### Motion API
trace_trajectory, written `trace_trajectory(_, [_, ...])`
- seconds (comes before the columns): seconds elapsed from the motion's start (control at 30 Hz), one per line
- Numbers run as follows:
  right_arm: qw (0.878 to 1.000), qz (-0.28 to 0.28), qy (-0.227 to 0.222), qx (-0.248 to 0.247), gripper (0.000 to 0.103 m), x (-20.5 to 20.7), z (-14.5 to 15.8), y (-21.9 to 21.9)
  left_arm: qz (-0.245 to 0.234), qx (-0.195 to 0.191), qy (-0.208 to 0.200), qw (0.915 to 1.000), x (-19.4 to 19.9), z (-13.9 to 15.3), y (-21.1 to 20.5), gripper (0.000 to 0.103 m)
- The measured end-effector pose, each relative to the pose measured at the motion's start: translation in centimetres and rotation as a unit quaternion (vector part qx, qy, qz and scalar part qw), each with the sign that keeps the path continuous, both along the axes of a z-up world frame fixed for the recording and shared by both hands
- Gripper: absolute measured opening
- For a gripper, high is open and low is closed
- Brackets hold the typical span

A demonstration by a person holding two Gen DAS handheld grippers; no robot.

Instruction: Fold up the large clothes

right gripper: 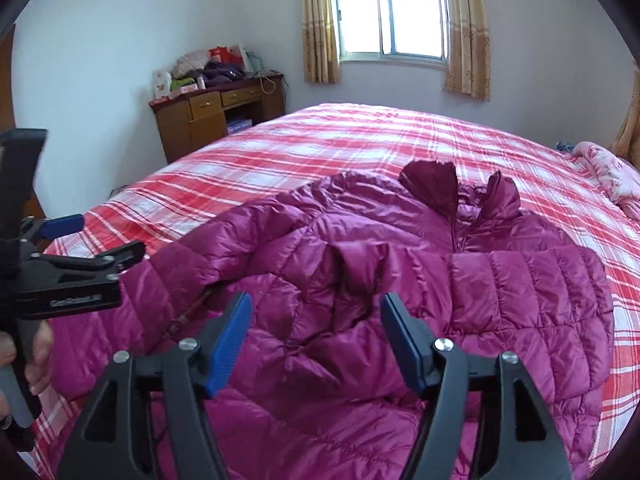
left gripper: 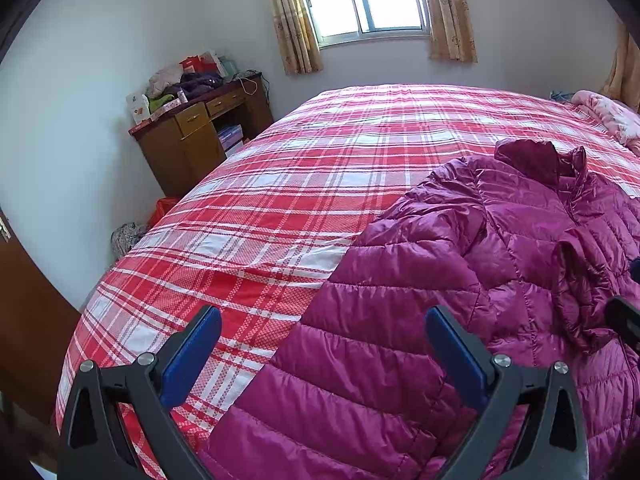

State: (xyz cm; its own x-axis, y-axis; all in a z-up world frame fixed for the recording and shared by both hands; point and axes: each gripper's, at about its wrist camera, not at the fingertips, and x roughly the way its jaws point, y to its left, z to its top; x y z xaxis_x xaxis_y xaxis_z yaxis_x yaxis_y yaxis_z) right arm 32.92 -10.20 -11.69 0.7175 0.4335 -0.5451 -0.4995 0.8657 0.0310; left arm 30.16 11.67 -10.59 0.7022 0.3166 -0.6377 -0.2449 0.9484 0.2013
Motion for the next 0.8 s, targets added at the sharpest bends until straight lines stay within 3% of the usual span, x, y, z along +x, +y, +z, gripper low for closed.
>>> trace_trajectory(0.07, [1.0,0.003,-0.017,0.019,0.07,-1.6,1.2,-1.6,0.0,-0.003,-0.004,1.0,-0.1,0.3,-0.2,0.102])
trace_trajectory(0.17, [0.998,-0.064,-0.021,-0.009,0.07,-1.3,1.3,-3.9,-0.01,-0.006,-0.01,0.9999,-0.4,0.7,-1.3,0.102])
trace_trajectory(0.27, [0.988,-0.146,0.016,-0.036,0.059,1.7,-0.5,-6.2,-0.027,-0.009,-0.009,0.9995,-0.2,0.9,-3.4,0.102])
trace_trajectory(0.33, [0.982,-0.165,0.068,-0.057,0.059,4.3,-2.7,-6.6,-0.045,-0.006,-0.007,0.999,0.0,1.1,-5.4,0.102])
trace_trajectory(0.43, [0.982,-0.131,0.119,-0.071,0.047,6.0,-5.8,-5.1,-0.07,0.006,-0.017,0.9974,0.1,1.7,-8.4,0.102])
trace_trajectory(0.53, [0.983,-0.109,0.103,-0.11,0.046,5.8,-6.7,-2.5,-0.081,0.022,-0.021,0.9963,0.7,1.7,-10.9,0.102])
trace_trajectory(0.7, [0.987,-0.091,0.127,-0.043,0.046,6.0,-6.2,-4.3,-0.066,0.047,-0.022,0.9964,2.7,1.2,-13.3,0.102])
trace_trajectory(0.8, [0.987,-0.105,0.119,-0.006,0.047,5.4,-5.1,-6.6,-0.067,0.072,-0.02,0.9949,4.3,0.3,-14.9,0.102])
